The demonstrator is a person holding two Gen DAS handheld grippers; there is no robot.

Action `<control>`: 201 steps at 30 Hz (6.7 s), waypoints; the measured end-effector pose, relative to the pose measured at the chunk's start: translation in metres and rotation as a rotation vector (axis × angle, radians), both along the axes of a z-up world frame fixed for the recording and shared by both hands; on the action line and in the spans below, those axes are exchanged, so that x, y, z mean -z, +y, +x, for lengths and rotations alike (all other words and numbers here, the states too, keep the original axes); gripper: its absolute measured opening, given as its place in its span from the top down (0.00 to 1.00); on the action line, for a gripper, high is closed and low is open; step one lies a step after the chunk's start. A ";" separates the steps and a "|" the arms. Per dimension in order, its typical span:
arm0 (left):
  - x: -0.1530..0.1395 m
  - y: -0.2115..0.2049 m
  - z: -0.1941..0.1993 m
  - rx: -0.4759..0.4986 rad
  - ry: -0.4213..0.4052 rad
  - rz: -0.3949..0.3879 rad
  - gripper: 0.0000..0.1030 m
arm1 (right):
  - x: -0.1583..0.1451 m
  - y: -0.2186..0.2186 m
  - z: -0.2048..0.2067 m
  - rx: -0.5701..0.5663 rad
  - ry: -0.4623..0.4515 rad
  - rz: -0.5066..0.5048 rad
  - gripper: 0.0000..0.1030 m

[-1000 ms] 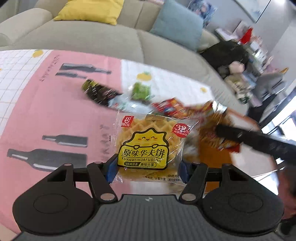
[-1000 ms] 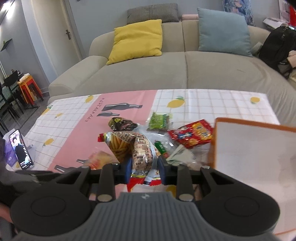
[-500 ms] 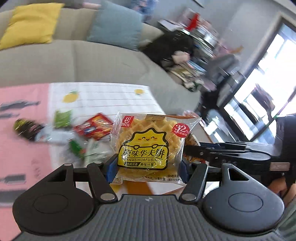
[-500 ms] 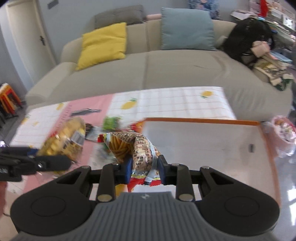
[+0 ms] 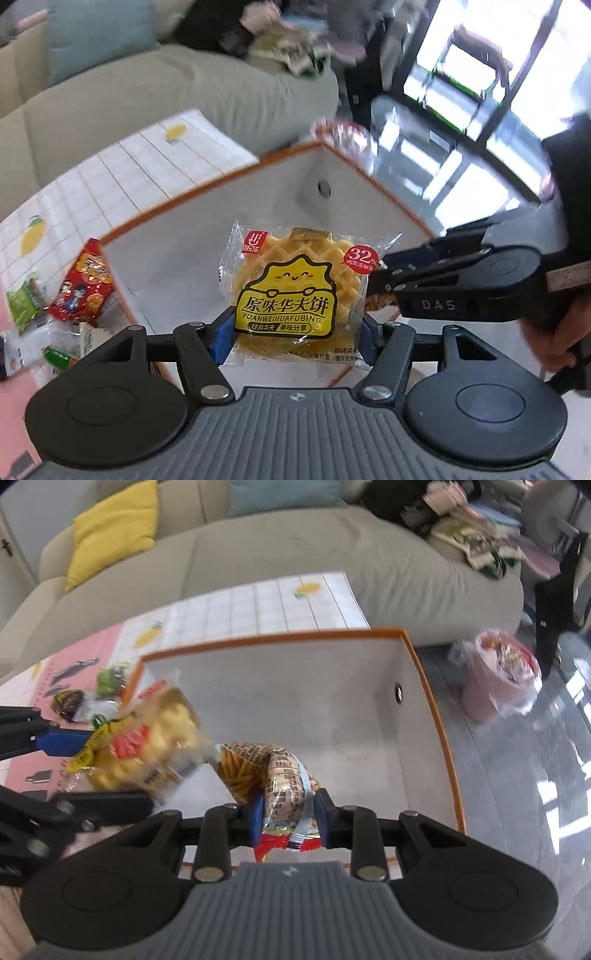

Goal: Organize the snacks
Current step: 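Lower both bags into the orange box and open both grippers, then move both grippers back out of the box toward the snack pile, then grasp the small round pastry bag with the right gripper, then grasp the green-labelled bag with the left gripper while the right gripper carries the pastry bag, then lower both bags into the orange box and open both grippers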

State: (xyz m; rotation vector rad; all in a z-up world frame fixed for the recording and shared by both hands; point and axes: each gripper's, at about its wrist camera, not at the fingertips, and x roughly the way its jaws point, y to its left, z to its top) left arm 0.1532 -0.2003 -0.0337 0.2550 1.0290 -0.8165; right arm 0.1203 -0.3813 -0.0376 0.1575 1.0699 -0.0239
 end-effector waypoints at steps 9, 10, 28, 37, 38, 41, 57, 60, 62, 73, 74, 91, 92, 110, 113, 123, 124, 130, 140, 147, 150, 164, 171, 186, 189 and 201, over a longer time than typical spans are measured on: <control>0.034 -0.027 0.012 0.104 0.068 0.207 0.29 | 0.040 0.000 0.018 -0.033 0.133 -0.023 0.74; 0.038 -0.028 0.014 0.107 0.071 0.224 0.29 | 0.044 0.000 0.021 -0.040 0.147 -0.020 0.74; 0.074 -0.036 0.037 0.089 0.091 0.377 0.12 | 0.080 0.011 0.043 -0.094 0.258 0.012 0.65; 0.044 -0.019 0.023 0.049 0.066 0.278 0.03 | 0.068 0.003 0.043 -0.084 0.234 -0.012 0.44; 0.039 -0.017 0.021 0.048 0.057 0.265 0.03 | 0.066 0.003 0.042 -0.082 0.227 -0.014 0.43; 0.023 -0.009 0.015 0.034 0.032 0.226 0.03 | 0.057 0.003 0.039 -0.072 0.187 -0.019 0.37; -0.038 0.080 -0.019 -0.195 -0.081 -0.010 0.03 | -0.013 0.053 -0.021 0.024 -0.190 -0.081 0.23; -0.040 0.101 -0.027 -0.245 -0.102 -0.029 0.03 | -0.020 0.074 -0.033 0.028 -0.271 -0.077 0.23; -0.041 0.115 -0.033 -0.281 -0.116 -0.040 0.03 | -0.024 0.089 -0.042 0.031 -0.314 -0.075 0.23; -0.015 0.212 -0.064 -0.438 -0.098 -0.078 0.07 | -0.017 0.178 -0.078 -0.060 -0.421 -0.112 0.28; -0.010 0.219 -0.066 -0.451 -0.085 -0.073 0.09 | -0.015 0.182 -0.082 -0.071 -0.421 -0.114 0.30; 0.042 0.255 -0.064 -0.464 -0.008 -0.012 0.19 | 0.049 0.275 -0.057 -0.503 -0.298 -0.323 0.51; 0.045 0.256 -0.062 -0.466 -0.005 -0.010 0.20 | 0.053 0.276 -0.052 -0.516 -0.284 -0.333 0.51; 0.086 0.258 -0.036 -0.432 0.057 -0.004 0.24 | 0.112 0.287 -0.008 -0.652 -0.122 -0.461 0.57; 0.088 0.256 -0.035 -0.414 0.051 -0.006 0.26 | 0.114 0.287 -0.007 -0.655 -0.129 -0.462 0.58; 0.078 0.250 -0.028 -0.351 0.000 -0.041 0.37 | 0.099 0.284 -0.006 -0.670 -0.177 -0.444 0.70; 0.075 0.250 -0.027 -0.347 -0.006 -0.053 0.37 | 0.092 0.282 -0.007 -0.669 -0.192 -0.434 0.70; 0.055 0.245 -0.016 -0.333 -0.030 -0.124 0.37 | 0.045 0.268 -0.004 -0.631 -0.289 -0.421 0.70; 0.056 0.214 0.024 -0.416 0.050 -0.237 0.25 | -0.015 0.212 0.016 -0.440 -0.382 -0.395 0.70; 0.087 0.184 0.049 -0.511 0.118 -0.257 0.14 | -0.001 0.162 0.031 -0.331 -0.300 -0.379 0.70; 0.096 0.179 0.054 -0.556 0.148 -0.250 0.14 | 0.015 0.148 0.035 -0.311 -0.255 -0.355 0.70; 0.102 0.146 0.058 -0.665 0.135 -0.124 0.33 | 0.068 0.121 0.062 -0.251 -0.098 -0.080 0.69; 0.096 0.143 0.052 -0.658 0.127 -0.133 0.57 | 0.073 0.115 0.060 -0.258 -0.087 -0.072 0.69; -0.015 0.161 0.029 -0.564 -0.115 -0.292 0.67 | 0.064 0.085 0.079 -0.194 -0.072 0.000 0.69; -0.033 0.138 0.033 -0.464 -0.135 -0.298 0.67 | 0.064 0.073 0.090 -0.165 -0.056 -0.003 0.69; 0.009 0.037 0.066 -0.205 -0.031 -0.029 0.67 | 0.079 0.040 0.111 -0.128 0.013 -0.030 0.69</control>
